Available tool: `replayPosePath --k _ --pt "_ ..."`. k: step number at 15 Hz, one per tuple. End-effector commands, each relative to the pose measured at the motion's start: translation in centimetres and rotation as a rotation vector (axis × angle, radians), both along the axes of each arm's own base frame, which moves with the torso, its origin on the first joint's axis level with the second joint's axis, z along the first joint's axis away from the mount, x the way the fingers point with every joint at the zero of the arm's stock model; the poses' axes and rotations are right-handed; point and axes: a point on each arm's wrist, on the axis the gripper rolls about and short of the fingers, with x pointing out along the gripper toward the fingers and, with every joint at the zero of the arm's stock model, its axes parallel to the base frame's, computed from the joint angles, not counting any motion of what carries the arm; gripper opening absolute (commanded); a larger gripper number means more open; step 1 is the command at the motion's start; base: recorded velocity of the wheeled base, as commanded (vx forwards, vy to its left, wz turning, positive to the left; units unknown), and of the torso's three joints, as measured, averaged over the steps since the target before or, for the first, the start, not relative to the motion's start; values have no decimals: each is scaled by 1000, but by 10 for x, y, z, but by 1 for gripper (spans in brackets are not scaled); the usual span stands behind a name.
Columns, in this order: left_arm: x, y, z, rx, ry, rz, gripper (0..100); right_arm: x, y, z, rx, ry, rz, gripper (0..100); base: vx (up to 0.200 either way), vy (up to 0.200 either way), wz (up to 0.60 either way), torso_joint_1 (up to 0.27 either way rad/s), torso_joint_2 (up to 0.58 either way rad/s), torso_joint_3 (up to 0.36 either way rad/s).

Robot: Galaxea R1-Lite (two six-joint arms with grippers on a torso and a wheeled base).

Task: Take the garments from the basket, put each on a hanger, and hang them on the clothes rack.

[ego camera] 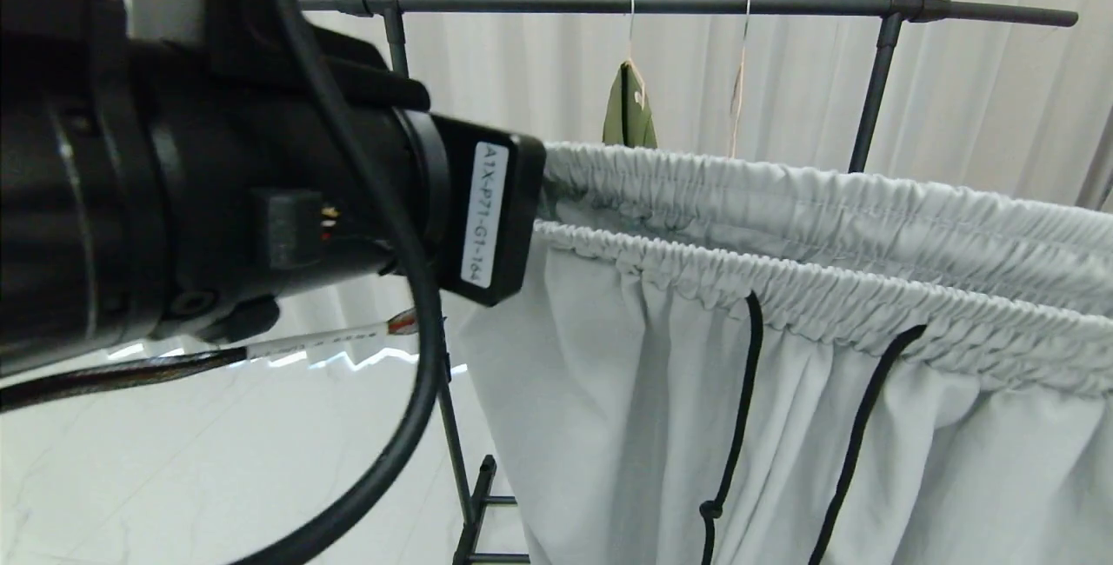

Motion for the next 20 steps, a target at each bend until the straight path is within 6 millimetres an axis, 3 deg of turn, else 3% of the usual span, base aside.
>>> replayPosePath --k 1,6,11,16,20 --pt "-15 19 7 -50 28 6 0 22 21 -2 -16 -8 -50 0 0 0 0 0 0 0" --pt "-76 63 9 -125 252 -197 0 55 60 0 109 -124 -31 0 0 0 0 0 0 0" --pt "-115 63 12 -197 350 -430 0 51 80 3 150 -137 87 0 0 0 0 0 0 0" --pt "-114 63 8 -181 344 -412 0 49 76 2 136 -129 75 0 0 0 0 0 0 0" --pt "-73 59 14 -85 181 -189 0 54 60 27 115 -122 -28 0 0 0 0 0 0 0"
